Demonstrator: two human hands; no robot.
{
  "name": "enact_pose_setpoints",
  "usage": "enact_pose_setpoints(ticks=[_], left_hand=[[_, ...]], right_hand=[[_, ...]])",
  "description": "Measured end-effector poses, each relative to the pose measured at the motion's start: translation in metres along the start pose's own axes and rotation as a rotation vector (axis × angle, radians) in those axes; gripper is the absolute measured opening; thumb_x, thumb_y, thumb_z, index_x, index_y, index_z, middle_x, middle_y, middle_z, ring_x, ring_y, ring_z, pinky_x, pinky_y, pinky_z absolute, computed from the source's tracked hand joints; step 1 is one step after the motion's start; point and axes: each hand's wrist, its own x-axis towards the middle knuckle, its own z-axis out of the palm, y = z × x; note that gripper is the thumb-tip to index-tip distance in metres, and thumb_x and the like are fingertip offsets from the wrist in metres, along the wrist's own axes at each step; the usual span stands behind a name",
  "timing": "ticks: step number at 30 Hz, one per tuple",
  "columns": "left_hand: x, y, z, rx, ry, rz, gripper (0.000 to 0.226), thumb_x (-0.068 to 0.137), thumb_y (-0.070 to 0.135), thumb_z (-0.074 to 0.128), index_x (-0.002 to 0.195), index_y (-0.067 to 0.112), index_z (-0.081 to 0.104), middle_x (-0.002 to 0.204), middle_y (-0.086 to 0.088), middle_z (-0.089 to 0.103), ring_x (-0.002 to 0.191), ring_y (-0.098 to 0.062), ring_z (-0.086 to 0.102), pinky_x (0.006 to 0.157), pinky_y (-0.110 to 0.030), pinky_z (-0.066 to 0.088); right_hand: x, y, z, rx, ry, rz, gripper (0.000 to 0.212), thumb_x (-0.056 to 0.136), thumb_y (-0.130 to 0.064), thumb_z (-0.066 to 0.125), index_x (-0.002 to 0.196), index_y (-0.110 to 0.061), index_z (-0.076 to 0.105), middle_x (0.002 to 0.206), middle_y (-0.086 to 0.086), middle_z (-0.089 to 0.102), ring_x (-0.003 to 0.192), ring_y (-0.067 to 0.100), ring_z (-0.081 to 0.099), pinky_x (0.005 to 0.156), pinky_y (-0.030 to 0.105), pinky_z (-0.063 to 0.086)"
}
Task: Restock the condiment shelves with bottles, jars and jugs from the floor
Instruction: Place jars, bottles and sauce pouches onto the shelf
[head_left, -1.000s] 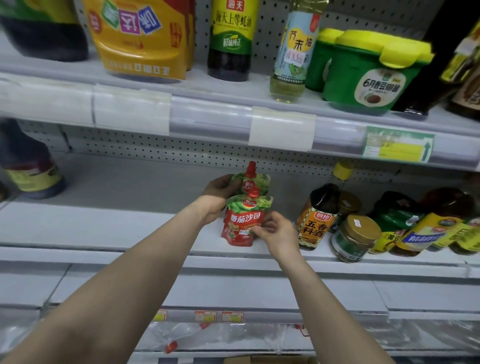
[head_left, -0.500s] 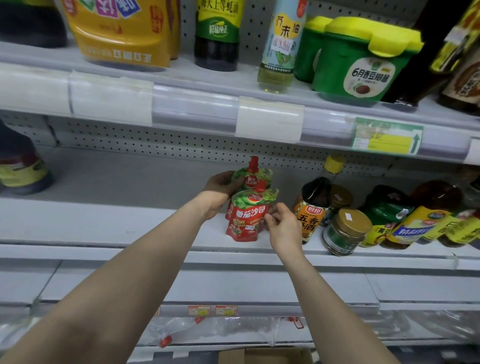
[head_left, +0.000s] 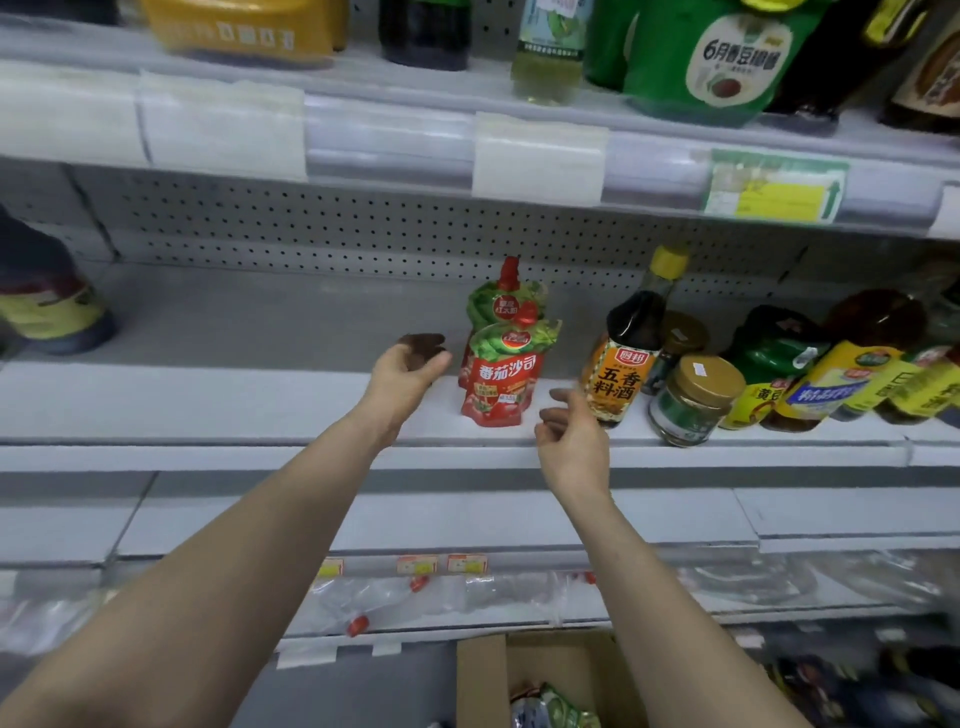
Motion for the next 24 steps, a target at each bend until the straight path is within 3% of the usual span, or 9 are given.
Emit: enact_pose_setpoints(ticks=[4, 9, 14, 20, 24], left_hand=[[-0.045, -0.017, -0.012, -0.055, 0.029, 0.015, 0.015, 0.094, 0.015, 0.065, 0.109, 0.013, 0.063, 0.106, -0.008, 0.064, 0.106, -0.028, 0.064, 0.097, -0.038, 0.054], [-0.111, -0.051, -0.01, -0.077, -0.176, -0.033, 0.01, 0.094, 0.004, 0.062, 0.101, 0.01, 0.065, 0.087, -0.008, 0.065, 0.084, -0.016, 0.064, 0.087, -0.03, 0.056], [-0.16, -0.105, 0.01, -0.004, -0.318, -0.167, 0.013, 0.094, 0.008, 0.064, 0.106, 0.011, 0.067, 0.099, -0.012, 0.067, 0.092, -0.018, 0.065, 0.088, -0.03, 0.056], [-0.194, -0.178, 0.045, 0.013, -0.407, -0.338, 0.015, 0.094, 0.009, 0.065, 0.105, 0.018, 0.067, 0.106, -0.01, 0.067, 0.101, -0.017, 0.064, 0.095, -0.033, 0.053], [-0.216, -0.233, 0.079, 0.063, -0.415, -0.426, 0.019, 0.093, 0.007, 0.064, 0.112, 0.012, 0.067, 0.112, -0.012, 0.069, 0.107, -0.02, 0.064, 0.096, -0.036, 0.052]], right_hand=[[-0.04, 0.016, 0.0, 0.063, 0.102, -0.037, 0.033, 0.096, -0.003, 0.058, 0.127, -0.015, 0.057, 0.105, -0.001, 0.067, 0.098, 0.016, 0.063, 0.091, 0.026, 0.048], [-0.09, 0.054, 0.007, 0.053, 0.071, -0.031, 0.029, 0.093, -0.001, 0.06, 0.121, -0.013, 0.062, 0.102, -0.002, 0.067, 0.096, 0.015, 0.064, 0.088, 0.025, 0.05], [-0.144, 0.113, 0.006, 0.032, -0.007, 0.102, 0.028, 0.092, 0.004, 0.06, 0.115, -0.011, 0.064, 0.106, 0.005, 0.07, 0.102, 0.021, 0.067, 0.097, 0.038, 0.054], [-0.184, 0.193, -0.007, -0.06, -0.04, 0.276, 0.025, 0.091, 0.002, 0.062, 0.114, -0.009, 0.066, 0.106, 0.005, 0.073, 0.104, 0.02, 0.068, 0.099, 0.039, 0.052], [-0.199, 0.254, -0.008, -0.089, -0.097, 0.377, 0.022, 0.091, 0.0, 0.065, 0.113, -0.006, 0.067, 0.107, 0.008, 0.074, 0.104, 0.024, 0.068, 0.098, 0.044, 0.052]])
